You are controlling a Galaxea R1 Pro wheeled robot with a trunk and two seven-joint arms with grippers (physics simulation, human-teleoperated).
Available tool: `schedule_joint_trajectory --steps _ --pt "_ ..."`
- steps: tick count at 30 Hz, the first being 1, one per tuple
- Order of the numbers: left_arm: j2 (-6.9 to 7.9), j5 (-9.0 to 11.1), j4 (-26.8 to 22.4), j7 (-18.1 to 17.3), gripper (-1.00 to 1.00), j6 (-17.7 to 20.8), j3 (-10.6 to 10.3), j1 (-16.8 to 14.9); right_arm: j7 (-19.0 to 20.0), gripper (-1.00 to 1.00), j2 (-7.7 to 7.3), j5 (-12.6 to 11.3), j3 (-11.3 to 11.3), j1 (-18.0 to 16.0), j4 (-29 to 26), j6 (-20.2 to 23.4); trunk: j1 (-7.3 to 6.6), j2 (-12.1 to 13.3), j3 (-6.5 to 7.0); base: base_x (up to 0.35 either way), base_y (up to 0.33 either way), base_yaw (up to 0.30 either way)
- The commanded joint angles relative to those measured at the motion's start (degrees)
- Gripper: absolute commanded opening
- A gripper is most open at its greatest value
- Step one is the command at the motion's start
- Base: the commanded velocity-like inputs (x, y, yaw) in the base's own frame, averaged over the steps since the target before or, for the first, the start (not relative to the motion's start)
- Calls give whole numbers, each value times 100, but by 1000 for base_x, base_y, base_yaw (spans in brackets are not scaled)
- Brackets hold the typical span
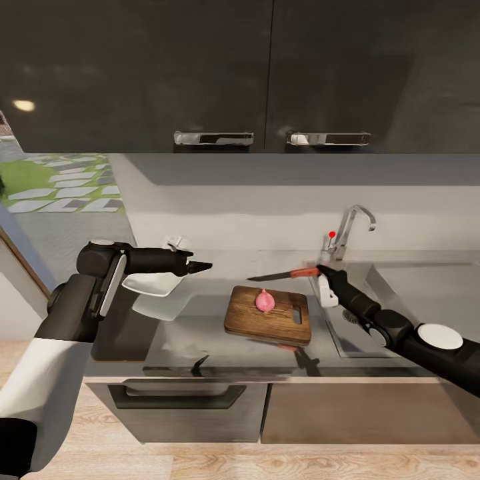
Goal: In the kitchen, take the Vidalia onion out of the sink, dice it on the chopping board with the paring knife, put the diced onion into the bowl on the countertop, then place both the paring knife and the chopping board into the sink.
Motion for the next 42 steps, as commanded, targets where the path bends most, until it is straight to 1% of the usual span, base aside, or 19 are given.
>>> schedule_joint_trajectory --steps 1,6,7,8,9,14,24,38,42 --pt "2 -31 -5 -35 100 33 -2 -7 -70 -100 -5 54 69 -17 -5 57 4 -13 -13 0 0 0" --pt "2 -31 -13 -35 100 33 -3 -7 -125 -100 2 53 144 -17 23 70 4 -13 -13 0 0 0" --pt "2 -30 -14 -35 100 33 -6 -7 -134 -100 3 53 186 -17 46 72 4 -13 -13 0 0 0" --pt "-6 -31 -15 -35 100 33 -9 -7 -163 -100 5 53 303 -17 89 75 4 -13 -13 0 0 0" --pt "-11 -31 -15 -35 100 33 -16 -7 -181 -100 10 53 359 -17 103 78 4 -13 -13 0 0 0" --pt "-14 -31 -16 -37 100 33 -132 -7 -209 -100 39 53 469 -17 124 79 4 -13 -13 0 0 0" --pt "-15 -30 -30 -35 100 31 -417 -7 -216 -100 82 53 499 -17 129 81 4 -13 -13 0 0 0" --pt "-23 -30 -75 -41 100 33 -493 -7 -216 -100 135 53 497 -17 129 83 4 -13 -13 0 0 0" --pt "-24 -29 -125 -42 100 33 -566 -7 -216 -100 208 53 493 -17 154 83 4 -13 -13 0 0 0"
